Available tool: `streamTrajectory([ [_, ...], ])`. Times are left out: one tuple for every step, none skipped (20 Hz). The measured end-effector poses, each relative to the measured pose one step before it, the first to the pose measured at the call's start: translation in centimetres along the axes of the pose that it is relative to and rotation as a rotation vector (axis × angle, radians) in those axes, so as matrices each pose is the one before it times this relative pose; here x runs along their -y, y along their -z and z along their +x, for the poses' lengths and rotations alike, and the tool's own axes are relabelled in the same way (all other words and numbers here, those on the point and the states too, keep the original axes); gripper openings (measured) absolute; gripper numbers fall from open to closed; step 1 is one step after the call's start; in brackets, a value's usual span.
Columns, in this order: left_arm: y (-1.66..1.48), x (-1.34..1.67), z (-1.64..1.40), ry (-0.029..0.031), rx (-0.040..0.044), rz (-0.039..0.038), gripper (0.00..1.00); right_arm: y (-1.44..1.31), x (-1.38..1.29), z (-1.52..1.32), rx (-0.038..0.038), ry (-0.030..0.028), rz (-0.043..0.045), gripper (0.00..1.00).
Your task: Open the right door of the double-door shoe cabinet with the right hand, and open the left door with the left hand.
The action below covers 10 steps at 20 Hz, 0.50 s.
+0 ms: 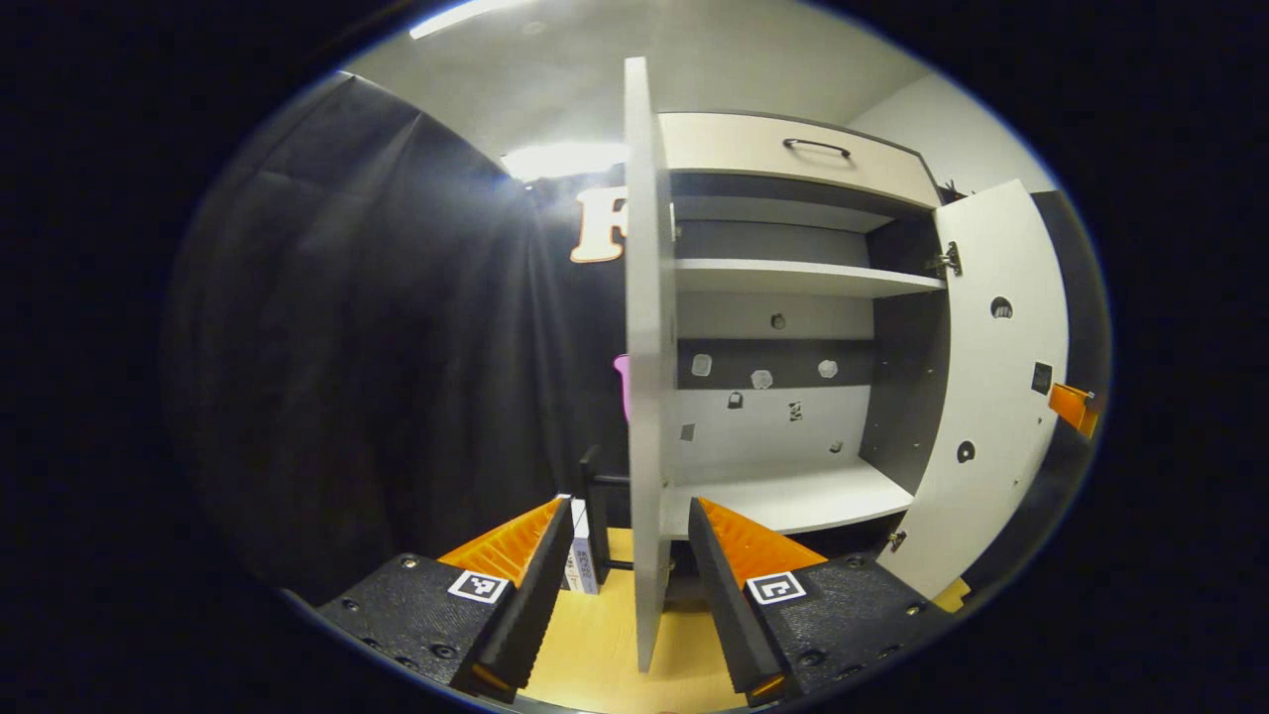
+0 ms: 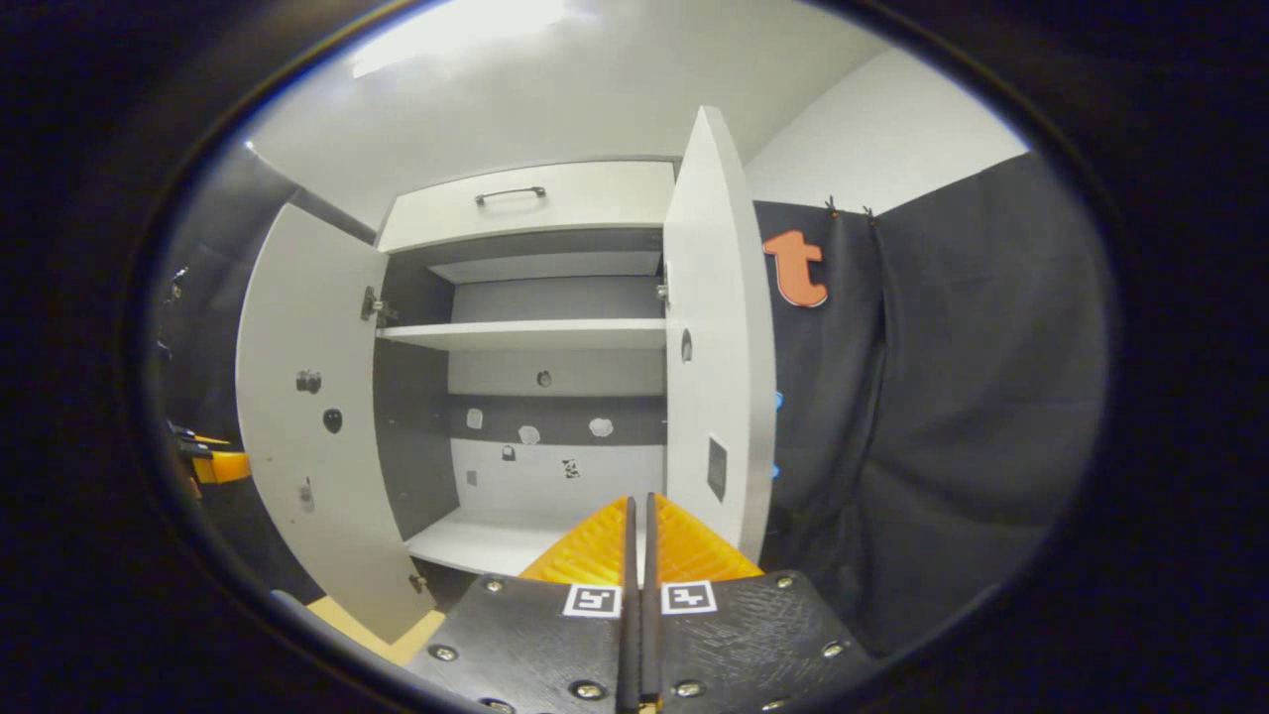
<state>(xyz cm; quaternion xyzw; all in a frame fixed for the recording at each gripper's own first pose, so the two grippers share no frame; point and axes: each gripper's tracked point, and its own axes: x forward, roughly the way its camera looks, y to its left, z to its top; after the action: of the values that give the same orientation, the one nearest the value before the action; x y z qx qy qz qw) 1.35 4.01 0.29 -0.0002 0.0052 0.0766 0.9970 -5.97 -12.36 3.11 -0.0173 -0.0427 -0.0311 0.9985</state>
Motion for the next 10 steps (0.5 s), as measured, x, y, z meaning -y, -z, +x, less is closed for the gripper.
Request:
streamTrajectory([
  [-0.286, 1.149, 0.193, 0.03493, 0.01041, -0.01543, 0.72, -0.193, -0.631, 0.339, -0.00362, -0.00578, 0.00497, 0.00],
  [-0.317, 1.053, 0.369, 0.03323, 0.01042, -0.02001, 0.77, -0.017, -0.785, 0.155, -0.00144, -0.01555, 0.01133, 0.00],
  [-0.188, 0.908, 0.322, 0.02885, 0.00827, -0.01677, 0.67, -0.097, -0.866, 0.322, -0.00206, -0.01865, 0.01407, 0.00],
  [-0.415, 0.632, 0.337, 0.01991, 0.01405, -0.00562, 0.67, 0.003, -0.795, 0.156, -0.00205, -0.01610, 0.00918, 0.00],
  [-0.417, 0.562, 0.398, 0.01685, 0.01723, 0.00095, 0.67, -0.144, -0.605, 0.199, -0.00641, -0.01296, 0.00221, 0.00],
  [-0.312, 0.446, 0.446, 0.01091, 0.00975, 0.00107, 0.72, 0.220, -0.315, 0.246, -0.00507, -0.00500, -0.00224, 0.01],
  [-0.118, 0.571, 0.546, 0.01370, 0.00270, -0.00049, 0.67, -0.070, -0.556, 0.228, -0.00413, -0.00822, -0.00011, 0.06],
  [-0.087, 0.663, 0.425, 0.01457, -0.00041, -0.00193, 0.67, 0.076, -0.740, 0.143, -0.00545, -0.01334, 0.00559, 0.11],
  [-0.049, 0.655, 0.326, 0.01325, -0.00076, -0.00048, 0.73, 0.140, -0.576, 0.045, -0.00791, -0.01348, 0.01035, 0.24],
  [0.069, 0.718, 0.387, 0.01333, -0.00164, -0.00007, 0.72, 0.144, -0.772, 0.105, -0.00857, -0.01776, 0.01454, 0.32],
])
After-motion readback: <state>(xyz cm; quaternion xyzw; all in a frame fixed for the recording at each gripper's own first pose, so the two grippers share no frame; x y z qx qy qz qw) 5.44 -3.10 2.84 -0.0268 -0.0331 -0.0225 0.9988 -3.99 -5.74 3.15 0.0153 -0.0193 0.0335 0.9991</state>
